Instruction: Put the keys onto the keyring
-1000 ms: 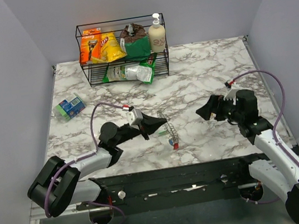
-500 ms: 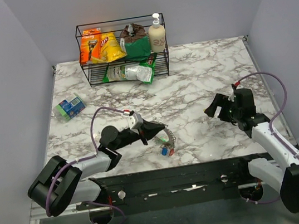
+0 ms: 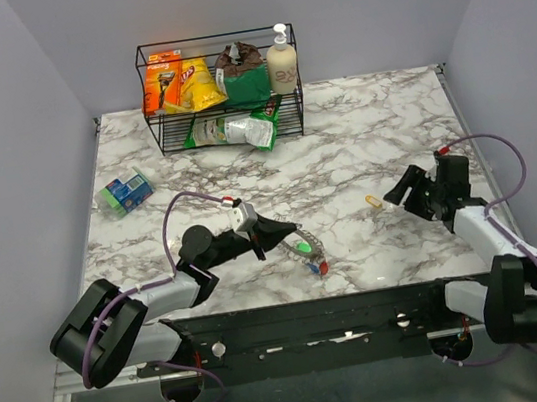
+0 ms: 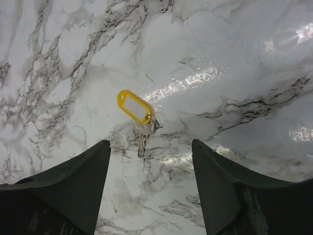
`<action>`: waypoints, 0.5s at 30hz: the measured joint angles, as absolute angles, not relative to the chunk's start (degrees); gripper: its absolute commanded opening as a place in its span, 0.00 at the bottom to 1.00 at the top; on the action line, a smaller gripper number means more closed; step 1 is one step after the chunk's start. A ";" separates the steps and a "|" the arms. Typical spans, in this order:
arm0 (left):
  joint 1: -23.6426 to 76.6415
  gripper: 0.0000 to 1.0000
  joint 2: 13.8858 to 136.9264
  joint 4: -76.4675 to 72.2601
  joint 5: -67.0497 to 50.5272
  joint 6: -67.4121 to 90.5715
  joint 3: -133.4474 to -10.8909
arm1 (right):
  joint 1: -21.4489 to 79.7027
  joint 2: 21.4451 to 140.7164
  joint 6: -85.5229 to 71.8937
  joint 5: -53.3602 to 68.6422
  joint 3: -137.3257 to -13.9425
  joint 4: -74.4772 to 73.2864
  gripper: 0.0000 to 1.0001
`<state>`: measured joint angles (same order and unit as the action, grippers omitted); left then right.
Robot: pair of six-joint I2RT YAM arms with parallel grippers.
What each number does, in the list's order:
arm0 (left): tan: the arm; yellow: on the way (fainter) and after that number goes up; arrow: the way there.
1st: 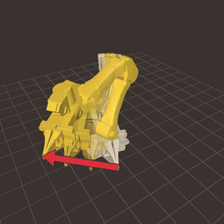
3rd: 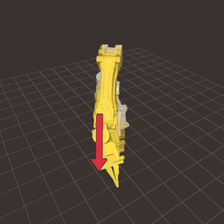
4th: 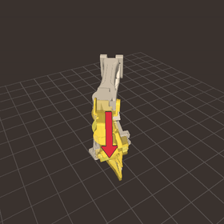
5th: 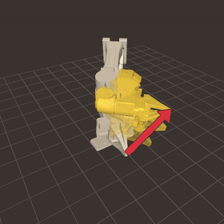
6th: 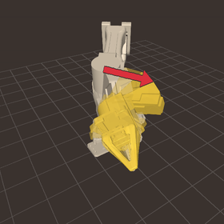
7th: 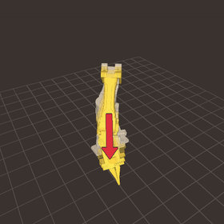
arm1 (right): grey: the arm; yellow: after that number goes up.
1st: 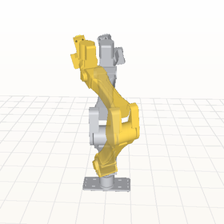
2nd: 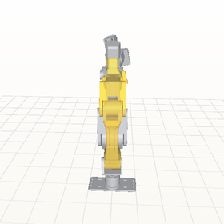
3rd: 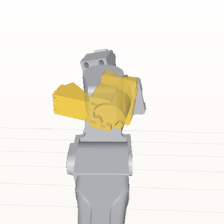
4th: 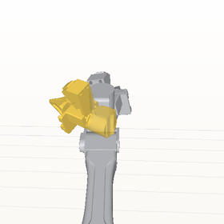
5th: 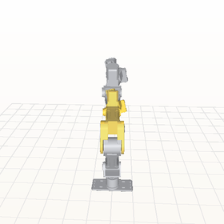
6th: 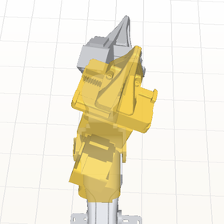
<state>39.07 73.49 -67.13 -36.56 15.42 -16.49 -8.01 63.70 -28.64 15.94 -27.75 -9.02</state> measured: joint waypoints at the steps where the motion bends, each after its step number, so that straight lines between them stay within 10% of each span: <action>1: 39.07 0.00 73.49 -67.13 -36.56 15.42 -16.49 | -8.16 64.90 -28.62 16.64 -27.75 -8.43 0.70; 15: 39.07 0.00 72.51 -66.24 -36.58 15.44 -16.51 | -8.38 75.42 -30.02 24.99 -27.64 -1.87 0.58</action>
<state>39.07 72.51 -66.24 -36.58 15.44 -16.51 -8.38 75.42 -30.02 24.99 -27.64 -1.87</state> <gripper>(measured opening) 0.008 0.598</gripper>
